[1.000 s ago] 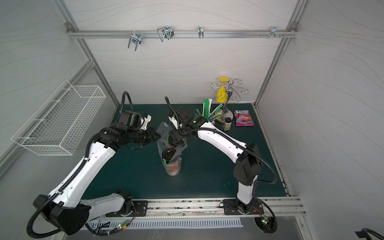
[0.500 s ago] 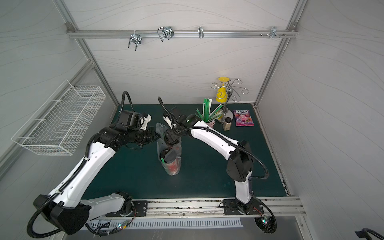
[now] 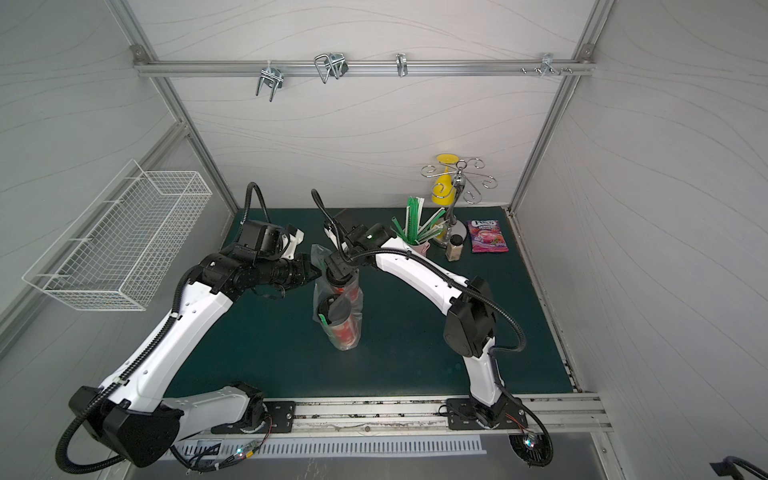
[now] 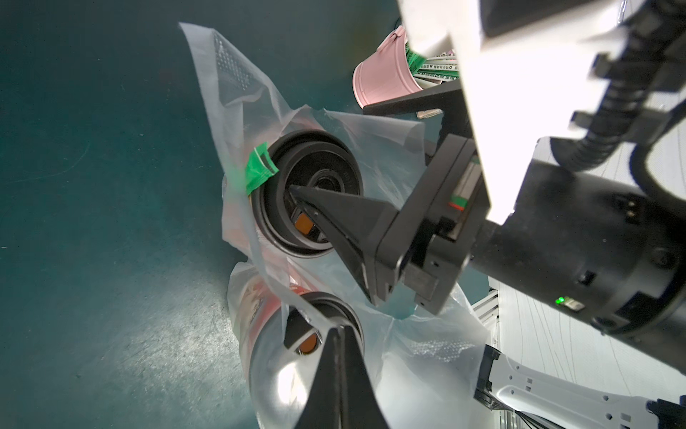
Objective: Pack milk tea into plastic carrier bags
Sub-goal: Adjust the milk tea cup in the plastic carrier bag.
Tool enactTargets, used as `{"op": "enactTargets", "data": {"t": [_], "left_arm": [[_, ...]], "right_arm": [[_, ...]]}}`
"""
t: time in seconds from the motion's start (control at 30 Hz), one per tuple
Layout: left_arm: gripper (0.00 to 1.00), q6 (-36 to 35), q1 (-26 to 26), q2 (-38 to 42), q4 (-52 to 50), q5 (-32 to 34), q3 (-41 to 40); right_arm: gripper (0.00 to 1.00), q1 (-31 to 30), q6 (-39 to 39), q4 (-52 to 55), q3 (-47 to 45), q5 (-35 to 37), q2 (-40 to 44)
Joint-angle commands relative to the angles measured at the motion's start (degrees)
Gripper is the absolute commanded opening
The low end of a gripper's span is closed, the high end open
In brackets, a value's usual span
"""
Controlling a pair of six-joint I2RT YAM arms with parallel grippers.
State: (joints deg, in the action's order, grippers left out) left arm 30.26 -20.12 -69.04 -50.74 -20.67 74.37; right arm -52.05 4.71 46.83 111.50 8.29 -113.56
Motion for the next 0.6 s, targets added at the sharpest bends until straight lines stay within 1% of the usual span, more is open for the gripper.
{"op": "enactTargets", "data": {"t": [0.0, 0.07, 0.13, 0.3, 0.57], "left_arm": [[0.00, -0.3, 0.3, -0.6, -0.6, -1.1, 2.9], [0.00, -0.3, 0.3, -0.7, -0.7, -1.3, 3.2], [0.00, -0.3, 0.3, -0.7, -0.9, -1.4, 3.5], [0.00, -0.3, 0.3, -0.8, -1.2, -1.5, 3.8], [0.00, -0.3, 0.4, -1.1, -1.4, -1.7, 3.9]], "right_arm": [[0.92, -0.1, -0.3, 4.2, 0.0, 1.1, -2.5], [0.97, 0.1, -0.3, 3.9, 0.0, 1.9, -2.4], [0.98, 0.5, -0.3, 3.6, 0.0, 2.6, -2.5], [0.99, 1.8, -0.3, 2.8, -0.2, 3.8, -2.4], [0.99, 3.5, -0.3, 1.1, 0.4, 1.4, -2.9]]}}
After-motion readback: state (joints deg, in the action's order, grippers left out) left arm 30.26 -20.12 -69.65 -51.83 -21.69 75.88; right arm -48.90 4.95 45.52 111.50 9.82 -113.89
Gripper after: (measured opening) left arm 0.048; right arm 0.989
